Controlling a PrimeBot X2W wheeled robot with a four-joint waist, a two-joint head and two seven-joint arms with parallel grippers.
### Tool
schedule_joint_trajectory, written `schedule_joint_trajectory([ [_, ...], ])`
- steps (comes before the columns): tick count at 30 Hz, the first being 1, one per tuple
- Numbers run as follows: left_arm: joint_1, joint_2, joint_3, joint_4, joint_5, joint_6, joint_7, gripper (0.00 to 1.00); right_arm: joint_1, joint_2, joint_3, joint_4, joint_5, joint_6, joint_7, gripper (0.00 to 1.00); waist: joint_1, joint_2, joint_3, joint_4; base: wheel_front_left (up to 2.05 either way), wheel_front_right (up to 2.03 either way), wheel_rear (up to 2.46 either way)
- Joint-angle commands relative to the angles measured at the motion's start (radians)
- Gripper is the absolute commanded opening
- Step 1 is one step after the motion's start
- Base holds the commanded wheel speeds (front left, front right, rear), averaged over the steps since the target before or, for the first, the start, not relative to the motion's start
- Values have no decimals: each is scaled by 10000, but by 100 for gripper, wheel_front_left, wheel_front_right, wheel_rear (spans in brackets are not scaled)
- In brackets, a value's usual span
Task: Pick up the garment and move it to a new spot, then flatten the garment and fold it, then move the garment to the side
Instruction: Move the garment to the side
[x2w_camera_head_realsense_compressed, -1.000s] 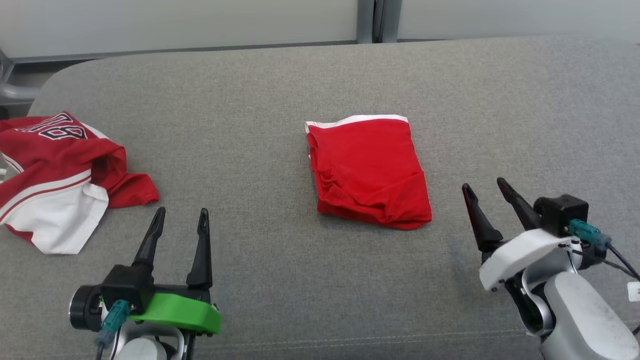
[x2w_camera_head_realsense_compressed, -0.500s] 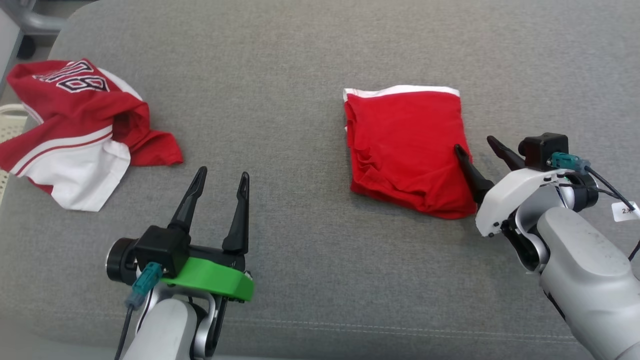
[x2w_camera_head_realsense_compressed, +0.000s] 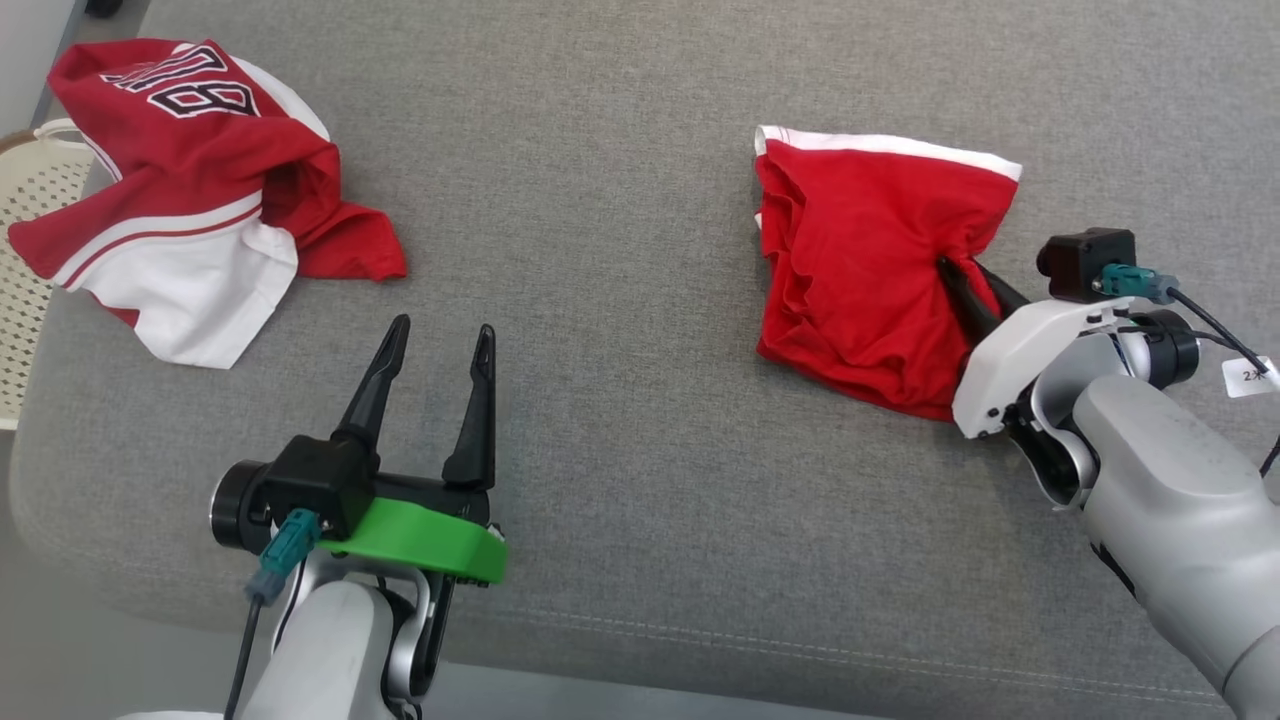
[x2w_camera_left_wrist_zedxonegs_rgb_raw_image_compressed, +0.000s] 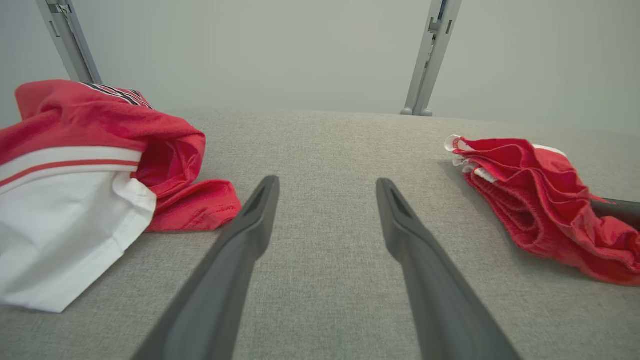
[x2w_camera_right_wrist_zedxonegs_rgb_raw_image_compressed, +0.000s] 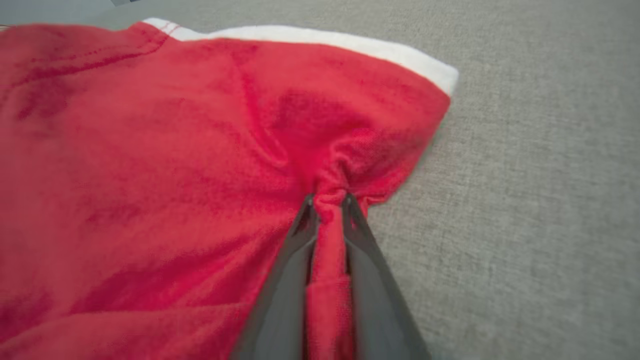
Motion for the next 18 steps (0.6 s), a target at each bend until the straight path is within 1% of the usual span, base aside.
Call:
schedule_joint_trajectory([
  [1,-236,-21,56,-33,86,-60,-39,100,114,50,226,190,104,0,56,0,0,0,35,-136,0,0,0],
  [6,-299,-30,209,-77,269,-201,-38,100,-275,-5,853,166,448,-2,-169,0,0,0,155,-684,0,0,0],
  [7,-336,7,269,-81,358,-249,-37,100,-459,-41,1097,168,450,-9,-308,0,0,0,183,-1011,0,0,0],
  [11,-402,160,433,-161,460,-289,-38,100,-767,50,1468,124,584,-11,-571,0,0,0,288,-1845,0,0,0],
  [14,-452,268,495,-187,550,-332,-38,100,-850,96,1651,103,682,-9,-748,0,0,0,382,-2554,0,0,0],
  [18,-573,553,531,-249,676,-349,-28,100,-801,114,1720,126,818,-8,-870,0,0,0,540,-3527,0,0,0],
])
